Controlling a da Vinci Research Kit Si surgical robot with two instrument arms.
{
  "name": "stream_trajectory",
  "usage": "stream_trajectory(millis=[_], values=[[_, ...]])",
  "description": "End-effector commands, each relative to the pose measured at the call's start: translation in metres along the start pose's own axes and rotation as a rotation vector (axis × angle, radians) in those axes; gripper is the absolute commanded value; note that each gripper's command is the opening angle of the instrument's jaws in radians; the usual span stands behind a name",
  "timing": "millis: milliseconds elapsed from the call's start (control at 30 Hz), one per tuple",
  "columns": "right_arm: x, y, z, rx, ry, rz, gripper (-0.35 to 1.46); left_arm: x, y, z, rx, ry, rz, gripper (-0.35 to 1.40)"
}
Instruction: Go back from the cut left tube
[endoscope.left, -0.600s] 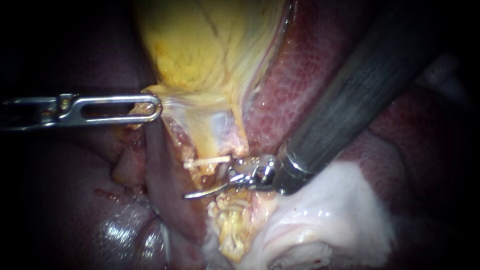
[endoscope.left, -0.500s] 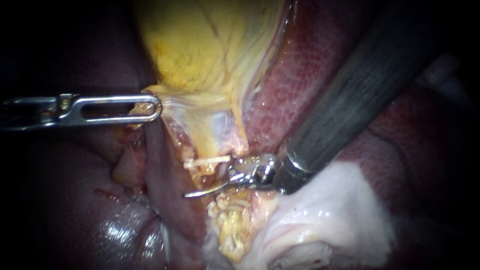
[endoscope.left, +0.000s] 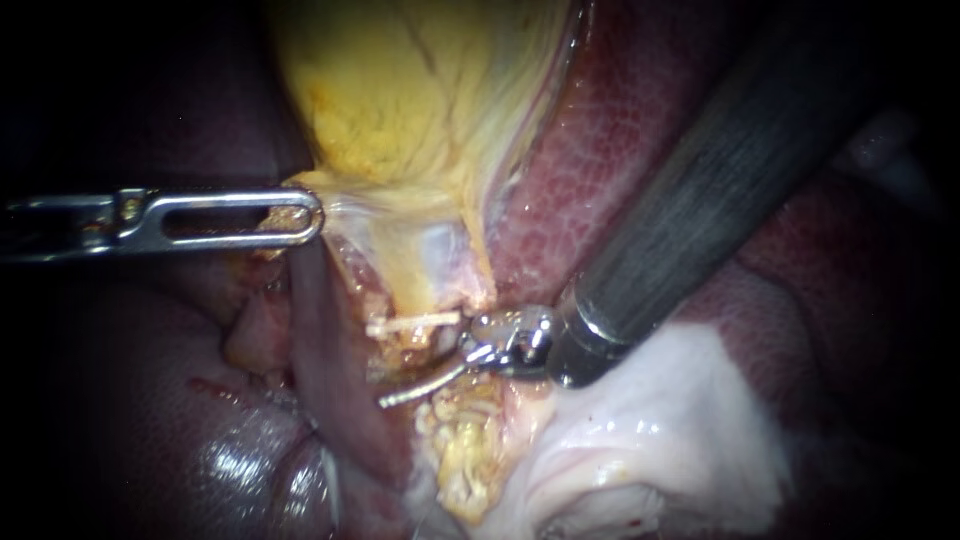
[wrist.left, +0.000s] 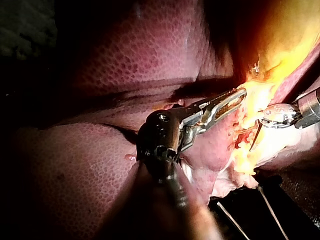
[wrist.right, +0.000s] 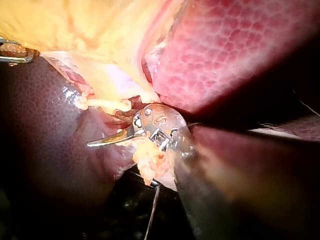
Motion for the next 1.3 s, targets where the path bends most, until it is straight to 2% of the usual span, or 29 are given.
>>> stream_trajectory(millis=[33, 200, 333, 433, 567, 633, 767, 967, 1033, 1133, 1300], values=[[-0.0001, 0.0, 0.0, -0.005, 0.002, 0.001, 1.35, 0.0, 0.0, 0.0, 0.0, 0.0, 0.0, -0.35], [-0.0001, -0.0003, -0.0009, -0.009, 0.005, 0.004, 1.35, 0.0, 0.0, -0.0001, 0.0, 0.0, 0.0, -0.35], [-0.0001, -0.0013, -0.0025, 0.0, 0.003, 0.006, 1.35, 0.0, 0.0001, -0.0001, 0.0, 0.0, 0.001, -0.35], [-0.0002, -0.0027, -0.0041, -0.027, 0.005, -0.005, 1.4, 0.0, 0.0002, 0.0, 0.0, 0.0, 0.001, -0.35], [-0.0003, -0.0051, -0.0064, -0.1, -0.047, -0.067, 1.43, 0.0001, 0.0006, 0.0001, 0.0, 0.0, 0.002, -0.35], [-0.0002, -0.0061, -0.0077, -0.134, -0.047, -0.088, 1.43, 0.0002, 0.0008, 0.0001, 0.0, 0.0, 0.002, -0.35], [0.0011, -0.0076, -0.0106, -0.18, -0.047, -0.154, 1.43, 0.0002, 0.001, 0.0002, 0.0, -0.001, 0.003, -0.35], [0.0052, -0.0098, -0.015, -0.273, -0.04, -0.241, 1.43, 0.0005, 0.0012, 0.0005, -0.001, -0.002, 0.004, -0.35], [0.0061, -0.0103, -0.0159, -0.292, -0.037, -0.256, 1.43, 0.0007, 0.0012, 0.0007, -0.002, -0.003, 0.005, -0.35], [0.0073, -0.011, -0.0168, -0.328, -0.036, -0.276, 1.43, 0.0009, 0.0013, 0.001, -0.004, -0.004, 0.007, -0.35], [0.0085, -0.0114, -0.0179, -0.347, -0.021, -0.294, 1.43, 0.0015, 0.0013, 0.0016, -0.005, -0.006, 0.016, -0.35]])
